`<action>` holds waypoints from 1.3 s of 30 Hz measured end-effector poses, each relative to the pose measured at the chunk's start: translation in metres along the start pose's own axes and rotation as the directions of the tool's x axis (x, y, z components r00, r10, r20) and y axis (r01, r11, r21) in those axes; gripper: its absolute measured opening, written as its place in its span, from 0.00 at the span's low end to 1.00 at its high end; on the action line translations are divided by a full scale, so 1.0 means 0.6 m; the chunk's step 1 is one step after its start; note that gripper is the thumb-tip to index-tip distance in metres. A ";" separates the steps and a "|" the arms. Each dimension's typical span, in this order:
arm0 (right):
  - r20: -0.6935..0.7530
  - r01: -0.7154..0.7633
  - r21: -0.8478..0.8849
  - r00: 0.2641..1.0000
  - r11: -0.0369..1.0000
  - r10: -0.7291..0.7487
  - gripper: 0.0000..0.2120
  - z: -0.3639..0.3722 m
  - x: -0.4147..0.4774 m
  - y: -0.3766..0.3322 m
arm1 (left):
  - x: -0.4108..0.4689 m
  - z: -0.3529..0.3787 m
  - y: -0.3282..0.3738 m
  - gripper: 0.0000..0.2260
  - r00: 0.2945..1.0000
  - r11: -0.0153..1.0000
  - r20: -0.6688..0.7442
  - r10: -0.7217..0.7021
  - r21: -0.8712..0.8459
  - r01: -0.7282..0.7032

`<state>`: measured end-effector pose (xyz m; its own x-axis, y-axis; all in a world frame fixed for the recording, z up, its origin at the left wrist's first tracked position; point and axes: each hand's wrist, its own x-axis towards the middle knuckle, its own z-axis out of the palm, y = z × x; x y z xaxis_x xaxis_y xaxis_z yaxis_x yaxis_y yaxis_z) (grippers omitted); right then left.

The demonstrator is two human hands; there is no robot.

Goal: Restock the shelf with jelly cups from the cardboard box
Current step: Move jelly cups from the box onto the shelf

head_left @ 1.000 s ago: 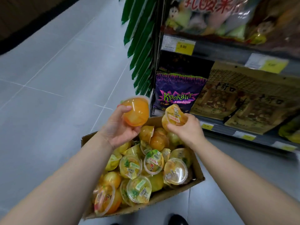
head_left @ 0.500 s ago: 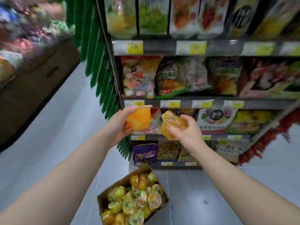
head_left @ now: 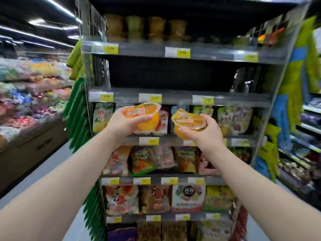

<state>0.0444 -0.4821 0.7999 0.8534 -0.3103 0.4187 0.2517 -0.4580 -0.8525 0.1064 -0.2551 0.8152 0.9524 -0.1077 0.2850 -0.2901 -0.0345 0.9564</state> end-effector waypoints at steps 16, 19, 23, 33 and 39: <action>-0.210 0.408 0.148 0.903 0.901 -0.374 0.33 -0.085 0.214 -0.101 | 0.149 0.066 0.194 0.30 0.961 0.957 -0.013 0.277 0.093 -0.275; -0.268 0.476 0.094 0.858 0.875 -0.438 0.32 -0.083 0.282 -0.118 | 0.220 0.071 0.215 0.45 0.935 0.933 -0.054 0.350 0.110 -0.343; -0.337 0.529 0.024 0.803 0.848 -0.492 0.31 -0.089 0.363 -0.138 | 0.309 0.093 0.252 0.53 0.886 0.881 -0.073 0.457 0.175 -0.440; -0.291 0.441 -0.146 0.837 0.886 -0.464 0.28 -0.121 0.532 -0.164 | 0.464 0.143 0.296 0.50 0.883 0.876 -0.080 0.463 0.195 -0.441; -0.109 0.256 -0.308 0.947 0.916 -0.302 0.30 -0.125 0.603 -0.185 | 0.510 0.147 0.304 0.50 0.917 0.892 -0.084 0.389 0.282 -0.352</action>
<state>0.2907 -0.6061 1.0695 0.6824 -0.2469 0.6880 0.3085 -0.7560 -0.5773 0.3369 -0.3822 1.0711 0.7689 -0.0287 0.6387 -0.6206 -0.2735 0.7349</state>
